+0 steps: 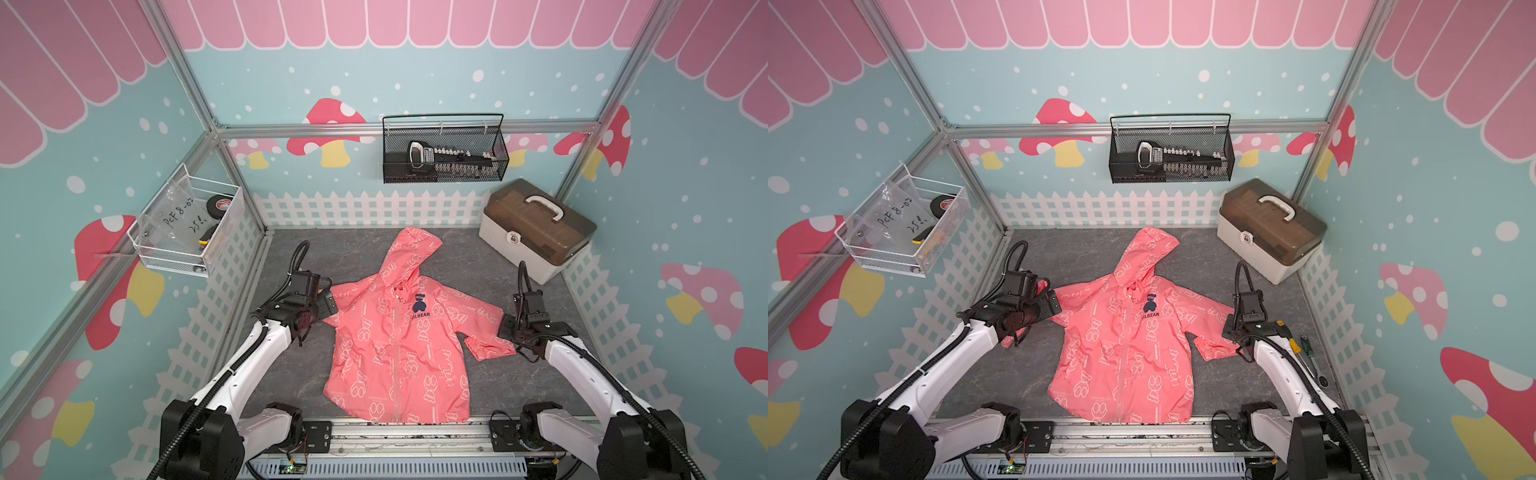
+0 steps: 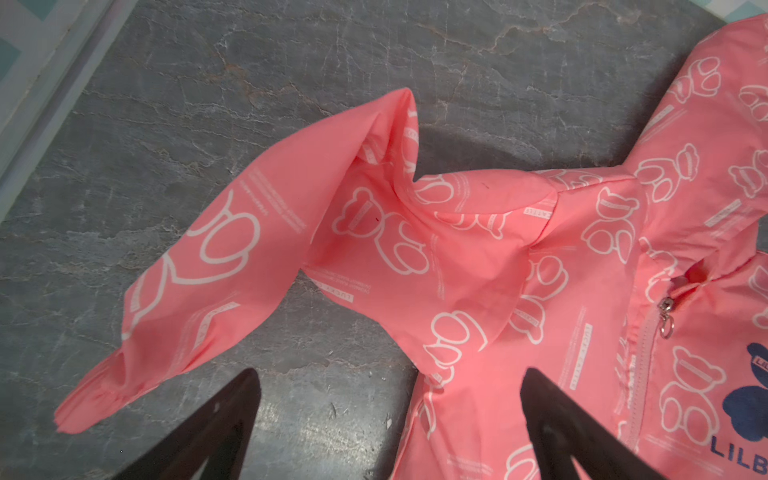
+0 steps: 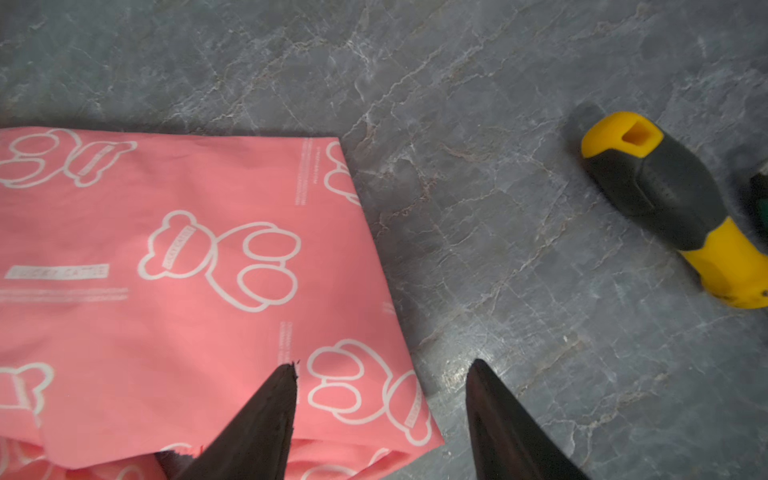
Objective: Unzip the jacket
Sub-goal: Flatten out the jacket at the center of the board.
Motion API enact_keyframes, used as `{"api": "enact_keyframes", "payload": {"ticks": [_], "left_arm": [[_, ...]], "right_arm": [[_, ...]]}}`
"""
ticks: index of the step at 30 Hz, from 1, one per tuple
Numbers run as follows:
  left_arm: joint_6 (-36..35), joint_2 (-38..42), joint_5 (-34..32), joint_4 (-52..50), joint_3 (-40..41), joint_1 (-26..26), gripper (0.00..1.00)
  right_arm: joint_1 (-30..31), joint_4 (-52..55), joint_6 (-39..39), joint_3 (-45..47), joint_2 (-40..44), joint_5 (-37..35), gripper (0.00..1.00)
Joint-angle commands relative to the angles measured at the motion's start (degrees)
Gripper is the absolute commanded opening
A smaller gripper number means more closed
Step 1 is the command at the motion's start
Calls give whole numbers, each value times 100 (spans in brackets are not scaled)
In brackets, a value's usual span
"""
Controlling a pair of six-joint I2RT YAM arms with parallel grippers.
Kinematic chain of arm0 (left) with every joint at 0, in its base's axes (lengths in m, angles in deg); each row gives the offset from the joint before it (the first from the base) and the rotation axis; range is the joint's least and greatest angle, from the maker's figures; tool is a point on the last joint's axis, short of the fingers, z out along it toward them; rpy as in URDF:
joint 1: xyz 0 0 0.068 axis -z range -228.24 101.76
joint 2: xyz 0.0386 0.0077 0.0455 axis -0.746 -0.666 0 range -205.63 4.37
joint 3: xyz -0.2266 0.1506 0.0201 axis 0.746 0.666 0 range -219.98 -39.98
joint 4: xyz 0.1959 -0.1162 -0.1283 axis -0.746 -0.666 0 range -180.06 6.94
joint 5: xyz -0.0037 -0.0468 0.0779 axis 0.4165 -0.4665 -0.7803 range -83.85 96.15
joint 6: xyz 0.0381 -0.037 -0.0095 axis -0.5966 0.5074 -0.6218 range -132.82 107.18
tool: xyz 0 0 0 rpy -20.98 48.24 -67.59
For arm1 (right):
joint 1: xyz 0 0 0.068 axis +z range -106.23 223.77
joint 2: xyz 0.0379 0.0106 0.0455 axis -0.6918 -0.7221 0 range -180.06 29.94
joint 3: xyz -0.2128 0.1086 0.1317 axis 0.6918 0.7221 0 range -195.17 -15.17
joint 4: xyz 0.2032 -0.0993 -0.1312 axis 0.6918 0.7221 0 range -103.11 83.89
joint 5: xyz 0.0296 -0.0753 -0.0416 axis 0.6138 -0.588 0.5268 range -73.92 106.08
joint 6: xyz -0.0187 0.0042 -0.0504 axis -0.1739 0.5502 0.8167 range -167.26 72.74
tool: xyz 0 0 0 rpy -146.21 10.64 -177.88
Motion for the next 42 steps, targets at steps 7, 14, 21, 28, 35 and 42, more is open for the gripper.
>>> {"api": "enact_keyframes", "payload": {"ticks": [7,14,21,28,35,42], "left_arm": [[176,182,138,139,132,67,98],[167,185,172,136,140,93,98],[219,269,62,70,164,100,99],[268,269,46,48,189,102,100],[273,354,-9,-8,202,102,99],[290,392,-111,-80,175,104,99]], "right_arm": [[-631,-811,-515,681,-287,1049,66],[-636,-1973,-1038,968,-549,1943,25],[-565,-881,226,-757,-584,1725,0],[966,594,1454,-2821,-1863,171,0],[3080,1488,1559,-4036,-4109,-1198,6],[3716,1220,1026,-3960,-3806,-583,86]]}}
